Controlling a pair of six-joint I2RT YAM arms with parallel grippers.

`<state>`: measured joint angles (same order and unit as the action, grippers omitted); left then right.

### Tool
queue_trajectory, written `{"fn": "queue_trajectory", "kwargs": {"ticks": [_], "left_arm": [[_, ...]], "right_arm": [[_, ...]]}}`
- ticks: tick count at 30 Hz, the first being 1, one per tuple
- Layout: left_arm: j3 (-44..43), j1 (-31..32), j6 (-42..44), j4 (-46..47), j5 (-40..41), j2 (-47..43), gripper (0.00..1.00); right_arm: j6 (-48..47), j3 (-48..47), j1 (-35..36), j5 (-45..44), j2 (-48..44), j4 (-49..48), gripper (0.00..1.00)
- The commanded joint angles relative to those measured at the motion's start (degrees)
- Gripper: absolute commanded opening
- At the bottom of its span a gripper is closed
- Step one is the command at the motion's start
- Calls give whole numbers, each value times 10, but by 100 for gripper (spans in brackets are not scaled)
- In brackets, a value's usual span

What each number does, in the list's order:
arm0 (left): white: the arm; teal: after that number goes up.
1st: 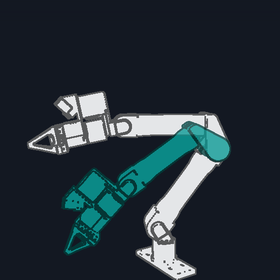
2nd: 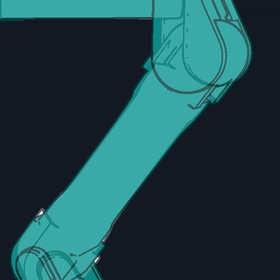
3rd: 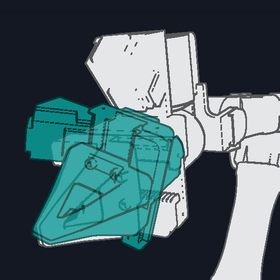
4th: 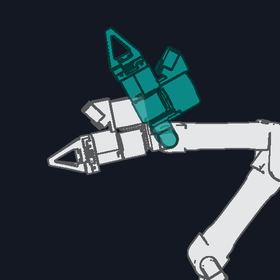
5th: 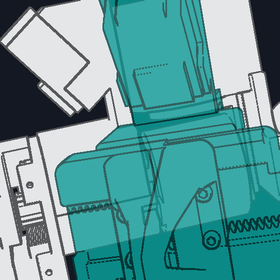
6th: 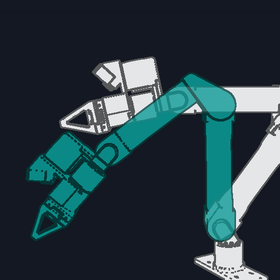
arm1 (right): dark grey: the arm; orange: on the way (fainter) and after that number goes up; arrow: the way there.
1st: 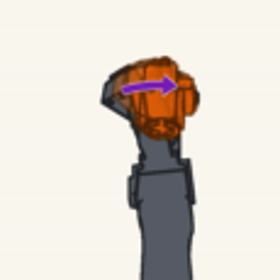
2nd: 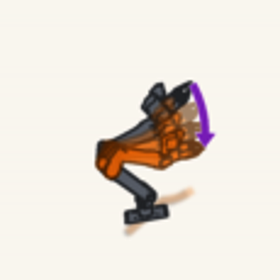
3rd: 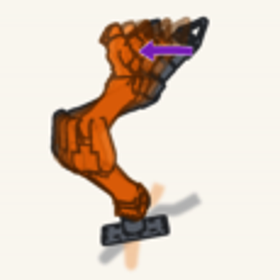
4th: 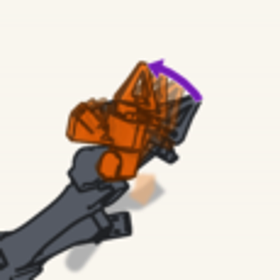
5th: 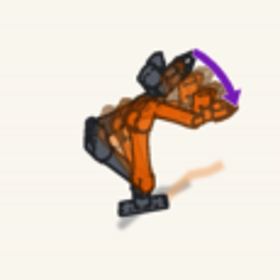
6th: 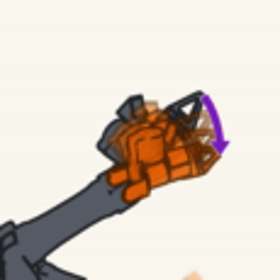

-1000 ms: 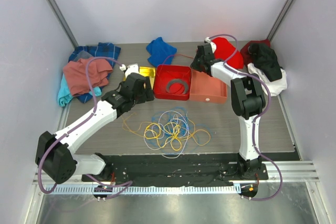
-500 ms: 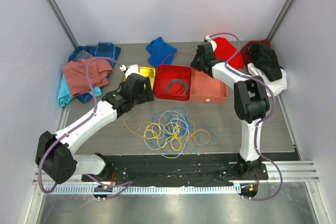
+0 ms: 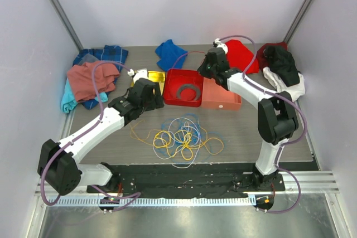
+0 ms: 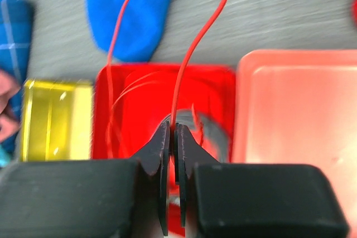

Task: Untangle the cables

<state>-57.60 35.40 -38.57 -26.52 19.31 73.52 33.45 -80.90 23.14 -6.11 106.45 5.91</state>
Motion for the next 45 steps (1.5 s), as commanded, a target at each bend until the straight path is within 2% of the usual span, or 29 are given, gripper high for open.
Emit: {"fn": "queue_trajectory", "kwargs": {"ticks": [1,13,19,30,33,34,36,37,40,45], "left_arm": [[1,0,-3,24,-6,-12,75],[2,2,-12,17,-18,-19,74],[3,1,-15,11,-19,-27,74],[10,1,-18,9,-18,-40,74],[12,1,-16,9,-17,-43,74],[11,1,-17,9,-17,-43,74],[12,1,-15,7,-17,-43,74],[11,1,-14,8,-17,-43,74],[10,1,-13,7,-19,-42,74],[8,1,-13,6,-23,-39,74]], "right_arm": [[-9,26,39,7,-47,-22,1],[39,112,89,54,-57,-25,1],[75,126,92,118,-60,-48,1],[76,37,88,131,27,-36,1],[62,1,88,134,48,-3,10],[57,-12,88,134,55,5,18],[42,-21,89,124,56,29,24],[36,-23,89,117,52,38,30],[13,-29,91,85,44,82,36],[-12,-14,91,29,10,118,39]]}}
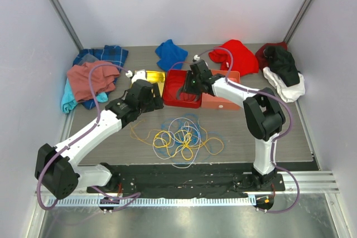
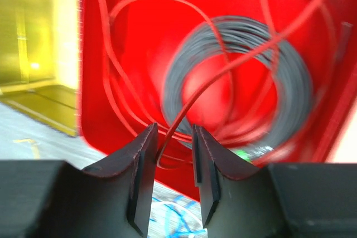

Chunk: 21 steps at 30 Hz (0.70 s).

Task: Untangle the cables

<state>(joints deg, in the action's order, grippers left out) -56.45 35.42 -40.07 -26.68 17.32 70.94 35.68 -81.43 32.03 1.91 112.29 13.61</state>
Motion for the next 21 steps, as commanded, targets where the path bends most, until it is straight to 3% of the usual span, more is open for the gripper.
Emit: {"fn": "queue_trajectory", "kwargs": {"ticks": [1,5,12,21], "left_arm": [[-3,1,1,7,-4,-13,74],[-4,1,3,3,0,-16,74],[-3,1,3,-2,7,-20,74],[-6,1,5,-8,12,-24,74]], "right_arm": [[-41,-8,2,-54,-60,47,40],[-73,-27,4,-75,-80,99,41],[-134,-66,7,-191,-111,160,41],[-138,-189,-43,-178,-32,154,43]]}}
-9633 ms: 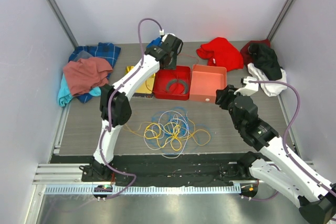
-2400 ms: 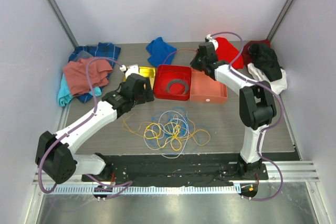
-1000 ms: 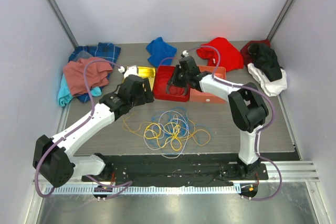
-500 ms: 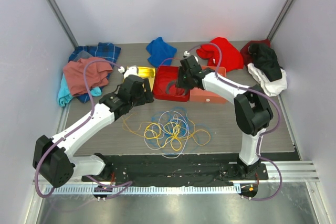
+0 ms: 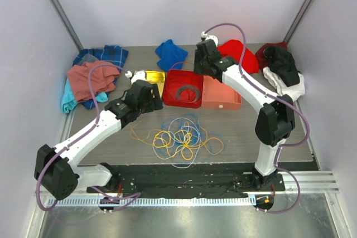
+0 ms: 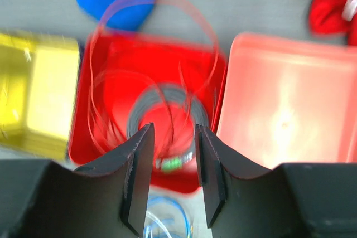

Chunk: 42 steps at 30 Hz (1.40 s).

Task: Untangle the cables

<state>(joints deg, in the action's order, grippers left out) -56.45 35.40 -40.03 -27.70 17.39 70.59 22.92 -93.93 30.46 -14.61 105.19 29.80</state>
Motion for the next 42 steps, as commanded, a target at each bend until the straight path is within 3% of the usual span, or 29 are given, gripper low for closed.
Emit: {"fn": "queue_trajectory", "kwargs": {"ticks": [1,8,19,42], "left_arm": [[-6,1,5,1,12,-19,74],[-6,1,10,3,8,-12,74],[-3,1,14,6,-3,2,74],[-5,1,23,-4,-14,33,74]], "right_arm": [[-11,-77,-43,-3,52,-16,43],[-59,-225,-66,62,176,6,43],[-112,-188,-44,-3,206,-60,44],[-161,-289,-36,-81,334,-79,48]]}}
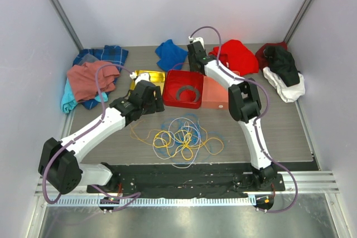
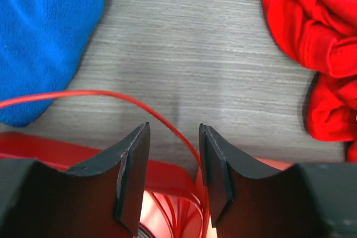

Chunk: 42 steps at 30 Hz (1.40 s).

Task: Untangle the cables

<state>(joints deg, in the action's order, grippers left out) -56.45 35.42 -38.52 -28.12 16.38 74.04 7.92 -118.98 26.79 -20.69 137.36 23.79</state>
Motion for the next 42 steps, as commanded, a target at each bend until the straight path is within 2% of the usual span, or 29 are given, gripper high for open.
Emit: {"fn": "queue_trajectory", "kwargs": {"ticks": [1,6,8,11,17,28,34,42], "left_arm": [[-6,1,10,0,-3,0,74],[-8,1,14,-4,1,5,74],[-9,1,16,-4,3,7,74],[-9,1,16,-4,4,7,74],[-9,1,16,-3,4,5,74],[-6,1,13,2,2,-14,74],[0,1,7,3,2,-25,74],[0,1,4,5,-3,-28,74]], "right_arm": [[-11,-42,1,-18,17,-19,48],[1,-54,1,-8,37,-23,44],[2,-55,1,-7,38,-27,37],[2,-55,0,-12,37,-31,19],[3,-10,2,-31,-11,-73,1],[9,126,40,-63,-177,-131,1],[37,168,63,-55,-225,-121,1],[81,273,78,-36,-264,-138,1]]}}
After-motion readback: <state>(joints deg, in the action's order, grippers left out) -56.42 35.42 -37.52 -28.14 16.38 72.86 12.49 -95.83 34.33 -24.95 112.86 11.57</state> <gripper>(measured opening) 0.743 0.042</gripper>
